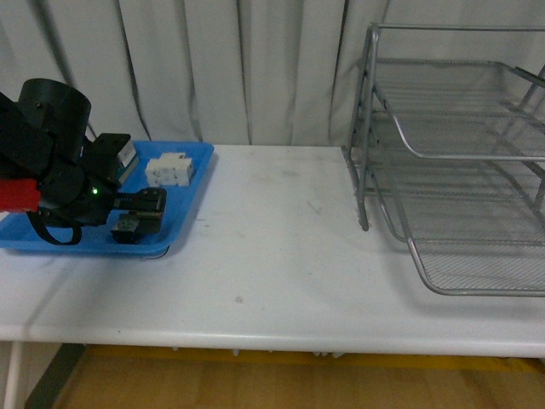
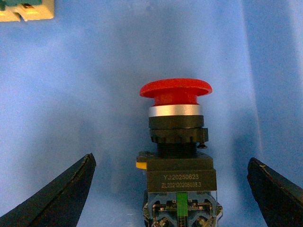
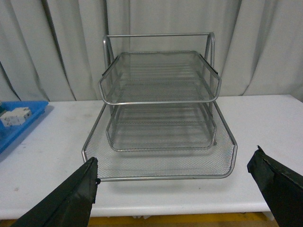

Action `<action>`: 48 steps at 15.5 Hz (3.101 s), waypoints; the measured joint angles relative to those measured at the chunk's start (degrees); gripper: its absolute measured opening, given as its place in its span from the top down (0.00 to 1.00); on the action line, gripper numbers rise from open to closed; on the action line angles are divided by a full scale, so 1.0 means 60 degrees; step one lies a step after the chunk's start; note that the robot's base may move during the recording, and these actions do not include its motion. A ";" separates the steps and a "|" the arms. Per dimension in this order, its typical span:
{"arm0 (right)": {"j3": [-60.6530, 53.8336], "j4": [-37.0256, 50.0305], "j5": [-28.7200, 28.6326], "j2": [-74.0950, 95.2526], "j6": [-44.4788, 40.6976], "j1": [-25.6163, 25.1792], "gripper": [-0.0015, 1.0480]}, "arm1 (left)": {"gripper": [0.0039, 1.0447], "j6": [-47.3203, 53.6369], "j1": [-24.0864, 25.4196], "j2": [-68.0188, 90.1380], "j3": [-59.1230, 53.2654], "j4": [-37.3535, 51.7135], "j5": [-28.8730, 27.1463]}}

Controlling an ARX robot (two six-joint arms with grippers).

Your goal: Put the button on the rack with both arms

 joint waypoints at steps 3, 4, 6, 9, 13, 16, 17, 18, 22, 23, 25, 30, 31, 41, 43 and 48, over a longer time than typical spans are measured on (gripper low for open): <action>0.0000 0.0000 -0.0004 0.0000 0.0000 0.0000 0.06 | 0.15 0.0015 -0.0036 0.0087 0.0000 -0.0051 0.0022; 0.0000 0.0000 -0.0004 0.0000 0.0000 0.0000 0.06 | 0.27 0.0011 -0.0044 0.0098 0.0000 -0.0025 0.0025; 0.0000 0.0000 -0.0004 0.0000 0.0000 0.0000 0.06 | 0.44 0.0022 -0.0058 0.0098 0.0004 -0.0011 0.0036; 0.0000 0.0000 -0.0004 0.0000 0.0000 0.0000 0.06 | 0.66 0.0171 -0.0109 0.0102 0.0025 0.0000 0.0040; 0.0000 0.0004 -0.0004 0.0000 0.0000 0.0000 0.06 | 0.66 0.0153 -0.0200 -0.3184 -0.2142 0.1035 0.0419; 0.0000 0.0000 0.0000 0.0000 0.0000 0.0000 0.06 | 0.66 0.0015 -0.0262 -0.6408 -0.4717 0.1315 0.0495; 0.0000 0.0000 -0.0004 0.0000 0.0000 0.0000 0.06 | 0.66 -0.0091 -0.0273 -0.7082 -0.5661 0.1395 0.0488; 0.0000 0.0000 -0.0004 0.0000 0.0000 0.0000 0.06 | 0.66 -0.0157 -0.0277 -0.7464 -0.6291 0.1446 0.0404; 0.0000 0.0000 -0.0004 0.0000 0.0000 0.0000 0.06 | 0.66 -0.0339 -0.0423 -0.8215 -0.7457 0.1832 0.0273; 0.0000 0.0000 -0.0004 0.0000 0.0000 0.0000 0.06 | 0.66 -0.0357 -0.0488 -0.8211 -0.7603 0.1883 0.0251; 0.0000 0.0000 -0.0007 0.0000 0.0000 0.0000 0.06 | 0.66 -0.0452 -0.0583 -0.8211 -0.7705 0.1974 0.0204; 0.0000 0.0000 -0.0007 0.0000 0.0000 0.0000 0.06 | 0.66 -0.0539 -0.0619 -0.8218 -0.7741 0.2007 0.0164; 0.0000 0.0004 -0.0007 0.0000 0.0000 0.0000 0.06 | 0.66 -0.0543 -0.0627 -0.8218 -0.7756 0.2033 0.0182; 0.0000 0.0000 0.0033 0.0011 0.0000 0.0004 0.06 | 0.66 -0.0681 -0.0714 -0.8073 -0.7555 0.2007 0.0255; 0.0000 0.0000 0.0029 0.0011 0.0000 0.0000 0.06 | 0.66 -0.0994 -0.1100 -0.7253 -0.6167 0.1923 0.0237; 0.0000 -0.0004 0.0025 0.0011 0.0000 0.0000 0.06 | 0.66 -0.1104 -0.3891 -0.5861 -0.4218 0.1362 0.0248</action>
